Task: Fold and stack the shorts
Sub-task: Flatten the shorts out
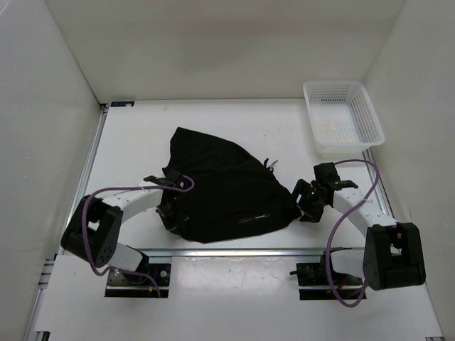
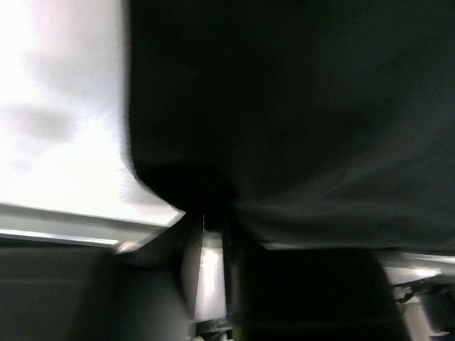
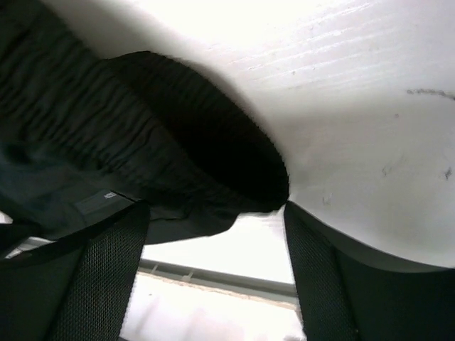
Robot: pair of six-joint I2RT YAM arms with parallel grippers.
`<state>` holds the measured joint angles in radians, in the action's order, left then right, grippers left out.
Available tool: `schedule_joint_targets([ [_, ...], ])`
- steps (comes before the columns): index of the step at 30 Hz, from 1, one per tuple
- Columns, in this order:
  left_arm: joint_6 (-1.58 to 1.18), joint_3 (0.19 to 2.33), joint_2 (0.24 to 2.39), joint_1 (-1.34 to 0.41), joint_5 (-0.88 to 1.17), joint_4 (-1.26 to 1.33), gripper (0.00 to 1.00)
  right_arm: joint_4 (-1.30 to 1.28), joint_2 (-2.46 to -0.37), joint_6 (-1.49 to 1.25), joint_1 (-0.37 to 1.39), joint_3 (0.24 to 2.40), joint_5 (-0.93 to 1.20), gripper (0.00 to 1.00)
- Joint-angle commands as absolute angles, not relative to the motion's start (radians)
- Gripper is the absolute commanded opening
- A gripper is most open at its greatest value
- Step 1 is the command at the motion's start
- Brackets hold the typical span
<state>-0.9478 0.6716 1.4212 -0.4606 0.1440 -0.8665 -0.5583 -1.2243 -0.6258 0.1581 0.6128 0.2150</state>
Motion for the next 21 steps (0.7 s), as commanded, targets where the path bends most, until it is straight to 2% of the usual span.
schedule_joint_targets([
  [1,-0.931,0.751,1.466,-0.466,0.086,-0.813,0.11,-0.463,-1.262,-0.632,0.155,0.591,0.244,0.76],
  [3,-0.908,0.817,1.476,-0.466,0.077,-0.813,0.11,-0.408,-1.296,-0.643,0.155,0.591,0.253,0.65],
  [4,-0.888,0.846,1.492,-0.456,0.065,-0.825,0.11,-0.399,-1.308,-0.643,0.155,0.610,0.253,0.44],
  [5,-0.873,0.880,1.508,-0.443,0.064,-0.825,0.11,-0.399,-1.340,-0.643,0.155,0.664,0.253,0.31],
  [7,-0.812,1.041,1.535,-0.385,0.031,-0.891,0.11,-0.409,-1.379,-0.643,0.155,0.750,0.242,0.09],
  [8,-0.789,1.119,1.577,-0.362,-0.012,-0.925,0.11,-0.410,-1.428,-0.643,0.155,0.872,0.233,0.00],
  [9,-0.763,1.208,1.604,-0.318,-0.037,-0.960,0.11,-0.441,-1.459,-0.643,0.155,0.950,0.233,0.00],
  [10,-0.714,1.427,1.636,-0.296,-0.061,-1.053,0.11,-0.462,-1.491,-0.631,0.155,1.039,0.224,0.00],
  [11,-0.692,1.556,1.714,-0.278,-0.110,-1.105,0.11,-0.481,-1.558,-0.630,0.155,1.239,0.224,0.00],
  [12,-0.675,1.689,1.754,-0.243,-0.132,-1.156,0.11,-0.536,-1.592,-0.615,0.155,1.352,0.224,0.00],
  [13,-0.651,1.968,1.793,-0.227,-0.147,-1.208,0.11,-0.567,-1.621,-0.601,0.155,1.462,0.224,0.00],
  [15,-0.627,2.234,1.894,-0.200,-0.156,-1.319,0.11,-0.595,-1.684,-0.592,0.155,1.727,0.239,0.00],
  [17,-0.608,2.493,1.924,-0.158,-0.111,-1.338,0.11,-0.595,-1.684,-0.592,0.155,1.828,0.250,0.00],
  [19,-0.607,2.498,1.885,-0.124,-0.075,-1.304,0.11,-0.568,-1.628,-0.580,0.155,1.853,0.281,0.00],
  [21,-0.607,2.386,1.770,-0.124,-0.049,-1.243,0.11,-0.542,-1.571,-0.551,0.155,1.748,0.290,0.00],
])
